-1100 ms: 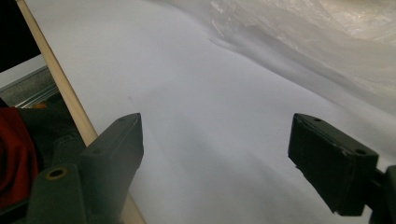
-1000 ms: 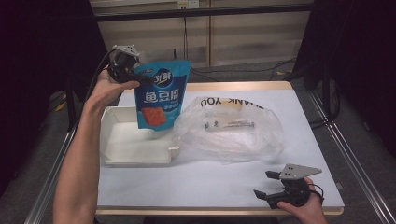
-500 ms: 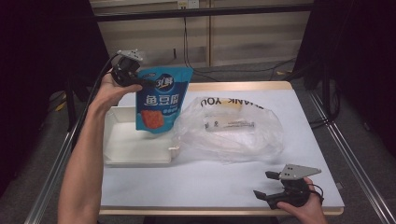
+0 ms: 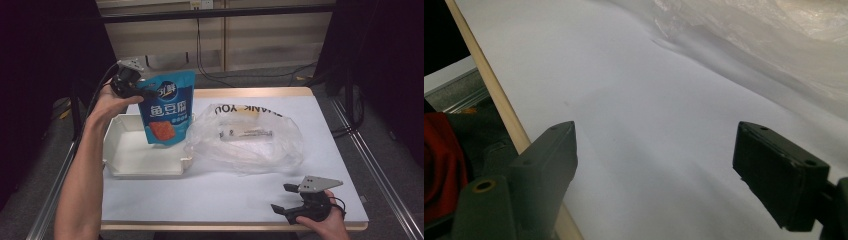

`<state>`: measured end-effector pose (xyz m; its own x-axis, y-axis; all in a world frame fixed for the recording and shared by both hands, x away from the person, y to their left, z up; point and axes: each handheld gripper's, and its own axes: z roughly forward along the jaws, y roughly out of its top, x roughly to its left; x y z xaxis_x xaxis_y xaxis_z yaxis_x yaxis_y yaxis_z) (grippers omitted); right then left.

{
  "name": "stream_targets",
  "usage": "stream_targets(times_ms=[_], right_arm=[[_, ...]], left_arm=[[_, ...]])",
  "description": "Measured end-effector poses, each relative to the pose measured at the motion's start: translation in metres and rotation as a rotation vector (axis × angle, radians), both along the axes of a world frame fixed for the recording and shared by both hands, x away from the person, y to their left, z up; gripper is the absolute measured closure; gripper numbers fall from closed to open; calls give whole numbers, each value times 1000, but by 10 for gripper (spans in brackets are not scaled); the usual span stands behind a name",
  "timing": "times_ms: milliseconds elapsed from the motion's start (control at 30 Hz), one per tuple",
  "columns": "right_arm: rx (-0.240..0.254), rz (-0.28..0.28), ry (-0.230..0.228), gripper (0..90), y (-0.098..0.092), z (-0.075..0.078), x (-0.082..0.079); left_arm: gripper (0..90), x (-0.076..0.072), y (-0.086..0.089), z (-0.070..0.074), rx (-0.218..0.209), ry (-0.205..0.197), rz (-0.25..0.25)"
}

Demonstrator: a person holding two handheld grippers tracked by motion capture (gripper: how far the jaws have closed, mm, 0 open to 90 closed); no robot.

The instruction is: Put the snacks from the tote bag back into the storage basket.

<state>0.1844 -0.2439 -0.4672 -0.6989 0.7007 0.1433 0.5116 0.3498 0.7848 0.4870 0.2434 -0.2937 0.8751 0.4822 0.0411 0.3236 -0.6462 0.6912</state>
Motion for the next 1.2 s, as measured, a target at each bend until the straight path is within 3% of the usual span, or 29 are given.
stream_targets(times_ms=[167, 300, 367, 433, 600, 700, 800, 900, 967, 1000, 1133, 1200], right_arm=[[-1, -1, 3, 178, 1, 0, 1], [0, 3, 1, 178, 1, 0, 1], [-1, 4, -1, 178, 1, -1, 1], [-1, 5, 1, 178, 1, 0, 1], [1, 3, 3, 178, 1, -1, 1], [-1, 2, 0, 178, 1, 0, 1], [-4, 7, -2, 178, 1, 0, 1], [-2, 7, 0, 178, 1, 0, 1], [-2, 6, -1, 178, 1, 0, 1], [-2, 6, -1, 178, 1, 0, 1], [-4, 8, -1, 177, 1, 0, 1], [-4, 8, 0, 177, 1, 0, 1]], left_arm=[[887, -3, 4, -1, 16, -10, 10], [872, -3, 6, -2, 58, -14, 14], [828, -4, 7, -3, 105, -25, 49], [807, -4, 11, -4, 82, -11, 55], [751, -6, 11, -5, 98, -18, 76], [739, -7, 13, -5, 69, -12, 75], [640, -10, 17, -11, 50, -13, 115], [595, -13, 17, -12, 62, -21, 126], [536, -18, 21, -15, 17, -42, 177], [532, -18, 21, -15, 17, -42, 177], [478, -19, 31, -26, 8, -4, 200], [477, -19, 33, -28, 6, -7, 201]])
